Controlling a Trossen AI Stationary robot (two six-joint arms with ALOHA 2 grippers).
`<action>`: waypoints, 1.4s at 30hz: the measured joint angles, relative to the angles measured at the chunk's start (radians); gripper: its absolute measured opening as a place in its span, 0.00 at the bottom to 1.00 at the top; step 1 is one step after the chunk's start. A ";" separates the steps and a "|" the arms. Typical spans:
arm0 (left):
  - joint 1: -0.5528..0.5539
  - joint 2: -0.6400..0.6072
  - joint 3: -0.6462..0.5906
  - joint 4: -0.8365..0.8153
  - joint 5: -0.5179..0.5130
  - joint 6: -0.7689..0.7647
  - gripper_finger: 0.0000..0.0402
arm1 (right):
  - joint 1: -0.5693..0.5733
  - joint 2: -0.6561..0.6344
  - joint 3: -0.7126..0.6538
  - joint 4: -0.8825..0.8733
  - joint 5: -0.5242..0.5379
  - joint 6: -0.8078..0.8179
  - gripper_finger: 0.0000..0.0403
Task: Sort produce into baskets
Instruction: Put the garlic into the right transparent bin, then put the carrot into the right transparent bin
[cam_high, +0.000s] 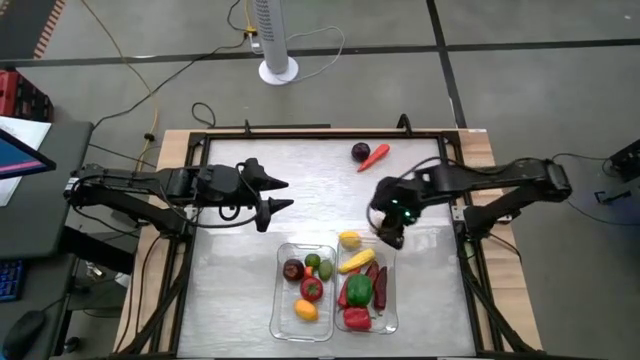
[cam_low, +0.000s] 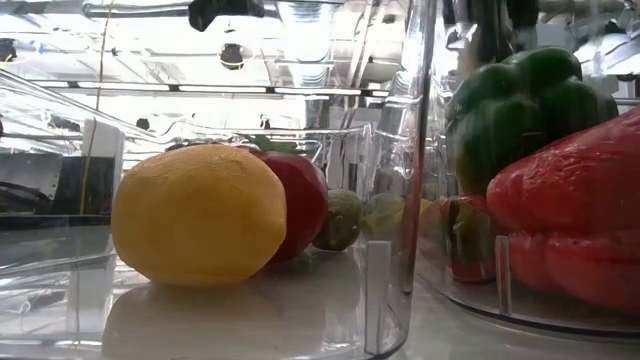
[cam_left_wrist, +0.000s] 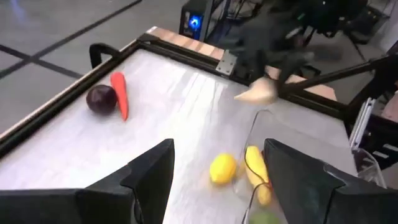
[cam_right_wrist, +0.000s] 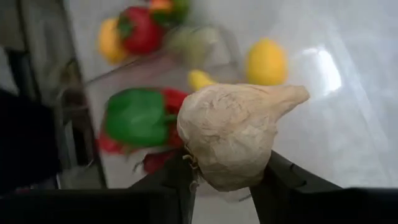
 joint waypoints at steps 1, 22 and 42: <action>0.000 0.000 0.000 -0.002 0.000 0.001 0.58 | 0.023 -0.019 0.000 0.009 -0.005 0.000 0.37; 0.018 0.000 0.000 -0.005 0.075 0.056 0.58 | 0.156 0.035 0.000 0.021 -0.081 0.132 0.71; 0.110 0.000 0.000 -0.003 0.051 -0.002 0.58 | -0.491 0.181 0.000 0.088 0.106 -0.627 0.71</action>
